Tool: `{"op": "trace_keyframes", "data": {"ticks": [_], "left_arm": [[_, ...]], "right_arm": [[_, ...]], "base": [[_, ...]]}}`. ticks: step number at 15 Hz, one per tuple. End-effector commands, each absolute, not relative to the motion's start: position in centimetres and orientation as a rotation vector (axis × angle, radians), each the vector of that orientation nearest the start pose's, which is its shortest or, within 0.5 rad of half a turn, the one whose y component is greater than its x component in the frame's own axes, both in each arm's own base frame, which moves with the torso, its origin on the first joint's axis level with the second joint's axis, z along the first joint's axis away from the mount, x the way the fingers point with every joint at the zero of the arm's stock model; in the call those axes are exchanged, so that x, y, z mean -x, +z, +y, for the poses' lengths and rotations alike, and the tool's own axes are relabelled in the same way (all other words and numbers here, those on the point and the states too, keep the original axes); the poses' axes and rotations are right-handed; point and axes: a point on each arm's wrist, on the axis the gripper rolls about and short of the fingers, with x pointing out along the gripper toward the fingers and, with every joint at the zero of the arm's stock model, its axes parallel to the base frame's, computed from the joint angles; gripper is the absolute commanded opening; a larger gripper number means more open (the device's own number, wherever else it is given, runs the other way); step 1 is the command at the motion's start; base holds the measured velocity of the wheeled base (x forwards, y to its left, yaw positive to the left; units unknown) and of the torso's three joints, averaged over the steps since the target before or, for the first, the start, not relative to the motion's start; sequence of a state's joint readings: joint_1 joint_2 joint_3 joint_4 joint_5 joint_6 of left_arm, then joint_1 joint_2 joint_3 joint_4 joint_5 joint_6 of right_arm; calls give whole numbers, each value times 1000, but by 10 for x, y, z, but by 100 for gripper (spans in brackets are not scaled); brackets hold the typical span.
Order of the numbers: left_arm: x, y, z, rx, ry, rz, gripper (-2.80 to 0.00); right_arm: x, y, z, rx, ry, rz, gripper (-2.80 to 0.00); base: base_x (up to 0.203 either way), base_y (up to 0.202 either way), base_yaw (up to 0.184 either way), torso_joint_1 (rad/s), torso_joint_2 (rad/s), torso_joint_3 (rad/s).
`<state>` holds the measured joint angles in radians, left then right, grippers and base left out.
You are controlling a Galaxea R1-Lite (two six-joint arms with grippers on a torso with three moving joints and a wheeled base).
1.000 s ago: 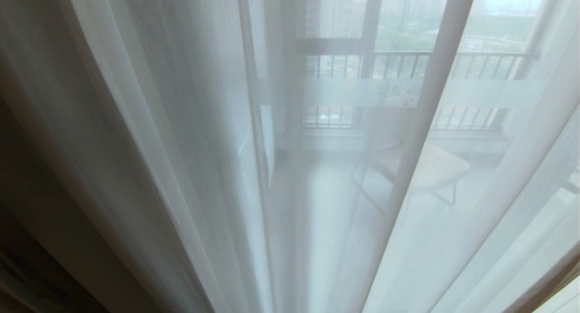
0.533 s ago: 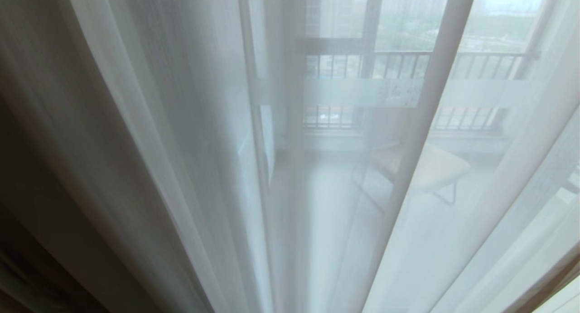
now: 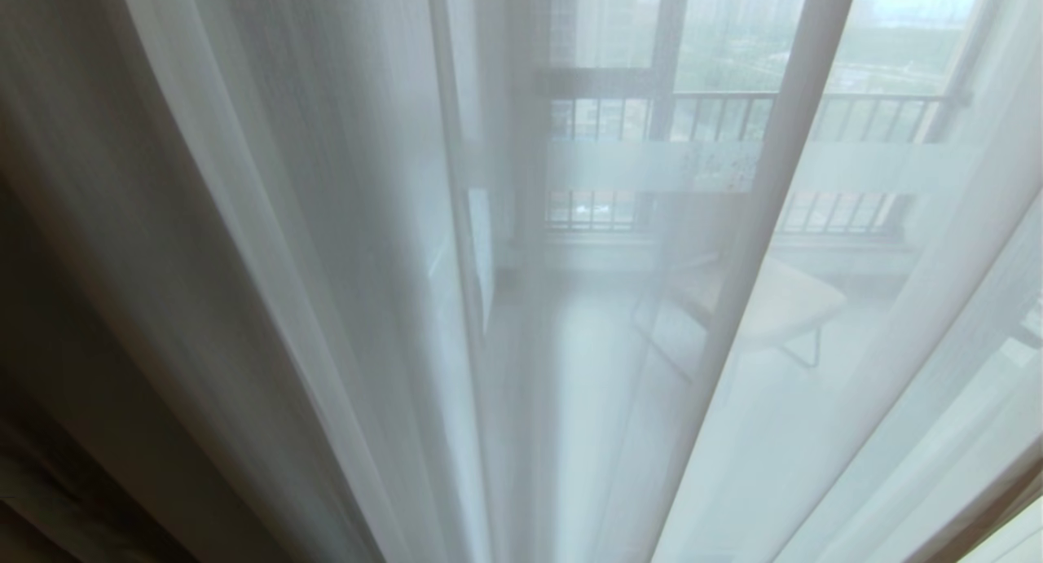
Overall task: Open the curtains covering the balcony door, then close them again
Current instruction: Close the outer curtains on both sides
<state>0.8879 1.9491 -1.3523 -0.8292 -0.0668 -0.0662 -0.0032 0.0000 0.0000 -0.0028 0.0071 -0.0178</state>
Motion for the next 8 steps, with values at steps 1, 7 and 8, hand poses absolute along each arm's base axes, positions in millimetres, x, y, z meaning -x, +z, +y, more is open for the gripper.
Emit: {"op": "trace_keyframes", "data": {"ticks": [1, 7, 8], "left_arm": [[-252, 273, 303, -65, 786, -281, -280], [-232, 299, 271, -27, 629, -371, -280], [-226, 305, 264, -14, 606, -386, -280]], "right_arm": [[23, 76, 0, 18, 5, -3, -280], [23, 76, 0, 18, 5, -3, -280], [23, 76, 0, 18, 5, -3, -280]], "base": [[0, 0, 0, 0, 0, 0], [0, 0, 0, 0, 0, 0], [0, 0, 0, 0, 0, 0]]}}
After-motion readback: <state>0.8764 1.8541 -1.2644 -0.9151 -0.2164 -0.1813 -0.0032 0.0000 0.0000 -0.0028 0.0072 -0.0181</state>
